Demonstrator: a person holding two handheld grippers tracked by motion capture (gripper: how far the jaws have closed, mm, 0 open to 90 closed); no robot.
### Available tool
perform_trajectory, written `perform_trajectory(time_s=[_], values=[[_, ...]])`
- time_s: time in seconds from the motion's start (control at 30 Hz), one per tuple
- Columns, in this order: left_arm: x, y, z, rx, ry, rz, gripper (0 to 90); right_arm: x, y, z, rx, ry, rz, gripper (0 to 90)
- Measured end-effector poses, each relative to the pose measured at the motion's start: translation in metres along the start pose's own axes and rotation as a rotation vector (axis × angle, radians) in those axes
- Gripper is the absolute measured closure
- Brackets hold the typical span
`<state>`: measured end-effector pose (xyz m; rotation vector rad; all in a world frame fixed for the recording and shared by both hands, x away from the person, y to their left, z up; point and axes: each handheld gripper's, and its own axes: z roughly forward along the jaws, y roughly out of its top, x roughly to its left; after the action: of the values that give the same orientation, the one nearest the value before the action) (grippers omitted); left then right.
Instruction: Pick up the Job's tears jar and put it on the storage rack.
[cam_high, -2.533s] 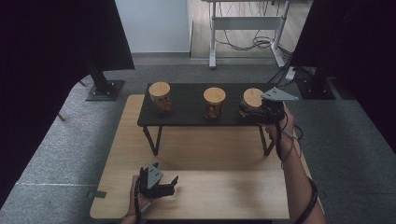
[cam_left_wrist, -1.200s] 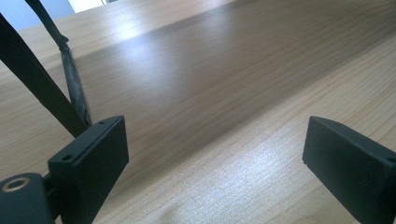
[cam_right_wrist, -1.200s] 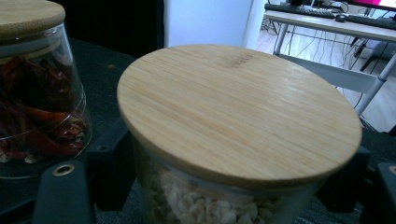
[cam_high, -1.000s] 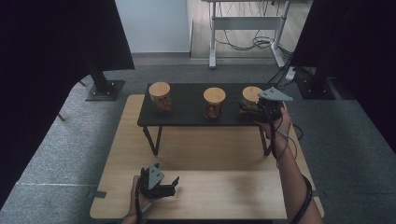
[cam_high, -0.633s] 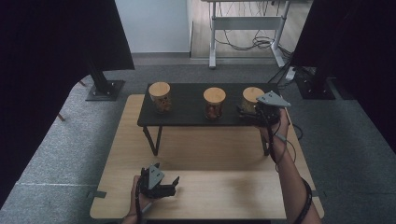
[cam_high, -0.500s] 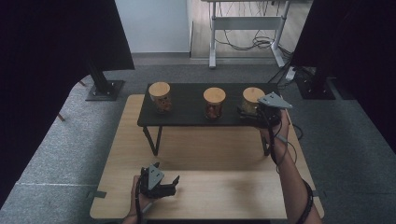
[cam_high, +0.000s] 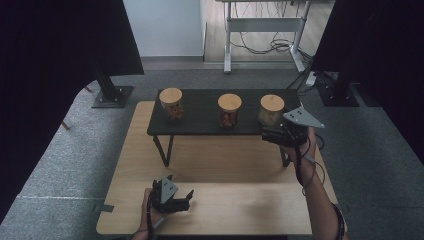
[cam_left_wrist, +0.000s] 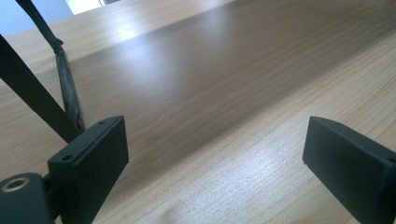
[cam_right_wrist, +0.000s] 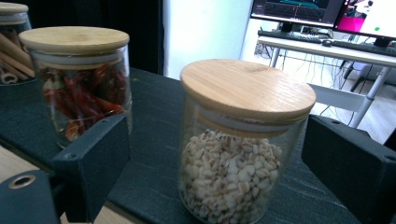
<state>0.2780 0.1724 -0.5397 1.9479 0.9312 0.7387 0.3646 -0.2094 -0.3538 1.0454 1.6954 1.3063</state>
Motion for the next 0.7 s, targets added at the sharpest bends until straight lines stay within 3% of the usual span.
perform_trajectory(time_s=[0.33,0.7], values=[[0.000,0.000,0.000,-0.001,0.001,0.003,6.4,0.009,-0.014,-0.014,-0.022,0.012,-0.004,7.4],[-0.001,0.000,-0.003,-0.007,0.001,0.004,6.4,0.021,-0.036,-0.045,-0.069,0.027,-0.018,7.7]])
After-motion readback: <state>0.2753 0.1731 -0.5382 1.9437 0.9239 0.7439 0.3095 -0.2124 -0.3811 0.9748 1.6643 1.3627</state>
